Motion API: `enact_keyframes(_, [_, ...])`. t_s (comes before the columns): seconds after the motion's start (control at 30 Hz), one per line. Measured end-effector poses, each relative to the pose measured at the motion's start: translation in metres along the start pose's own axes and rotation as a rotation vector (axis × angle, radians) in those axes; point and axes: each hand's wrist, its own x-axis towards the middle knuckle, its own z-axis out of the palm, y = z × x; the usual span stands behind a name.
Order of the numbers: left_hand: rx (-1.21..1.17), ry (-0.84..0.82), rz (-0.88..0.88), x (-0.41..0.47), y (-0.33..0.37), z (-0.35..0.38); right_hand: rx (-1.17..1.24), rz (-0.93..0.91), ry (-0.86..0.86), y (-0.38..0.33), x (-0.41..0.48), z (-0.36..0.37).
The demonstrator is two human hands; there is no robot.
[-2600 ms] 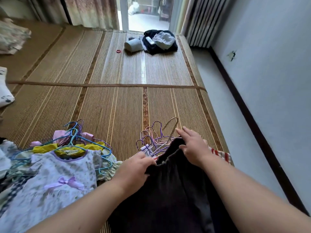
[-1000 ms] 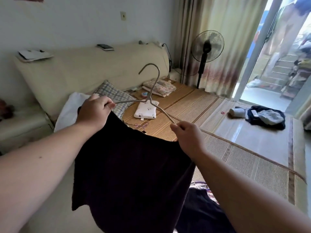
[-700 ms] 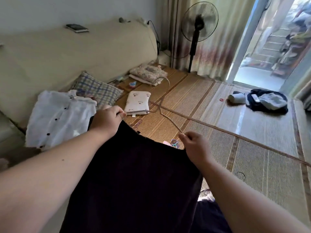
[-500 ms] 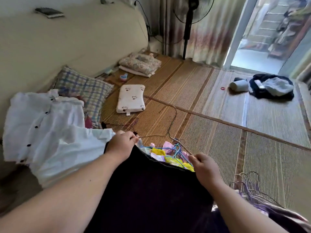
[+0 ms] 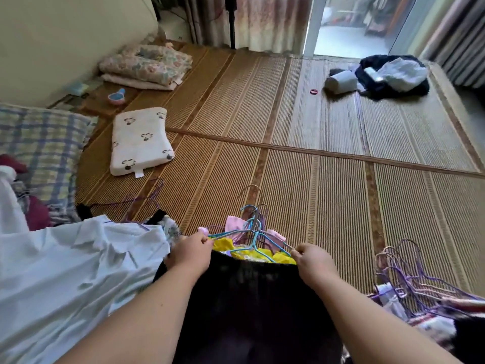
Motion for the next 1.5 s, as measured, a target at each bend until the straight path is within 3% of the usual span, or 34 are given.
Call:
enact_keyframes(0.2, [0.042, -0.193, 0.118, -0.003, 0.007, 0.04, -0.238, -0.059, -0.03, 0.025, 0.004, 0.02])
enact_keyframes(0.33, [0.114, -0.312, 0.231, -0.043, 0.035, 0.064, -0.248, -0.108, -0.052, 0.064, -0.027, 0.004])
enact_keyframes(0.57, [0.149, -0.458, 0.429, -0.134, 0.122, 0.125, -0.208, -0.066, -0.012, 0.176, -0.087, -0.055])
enact_keyframes(0.77, [0.239, -0.536, 0.579, -0.202, 0.193, 0.193, -0.201, 0.101, 0.03, 0.303, -0.13, -0.094])
enact_keyframes(0.97, [0.282, -0.444, 0.464, -0.228, 0.231, 0.253, -0.169, 0.168, 0.034, 0.396, -0.134, -0.111])
enact_keyframes(1.17, [0.061, -0.332, 0.289, -0.222, 0.232, 0.28, -0.327, 0.023, 0.076, 0.412, -0.081, -0.121])
enact_keyframes(1.37, [0.119, -0.255, 0.34, -0.22, 0.225, 0.284, -0.374, -0.008, -0.027, 0.395, -0.029, -0.127])
enact_keyframes(1.5, [0.081, -0.232, 0.388, -0.228, 0.221, 0.28, -0.473, -0.079, -0.005, 0.399, -0.029, -0.141])
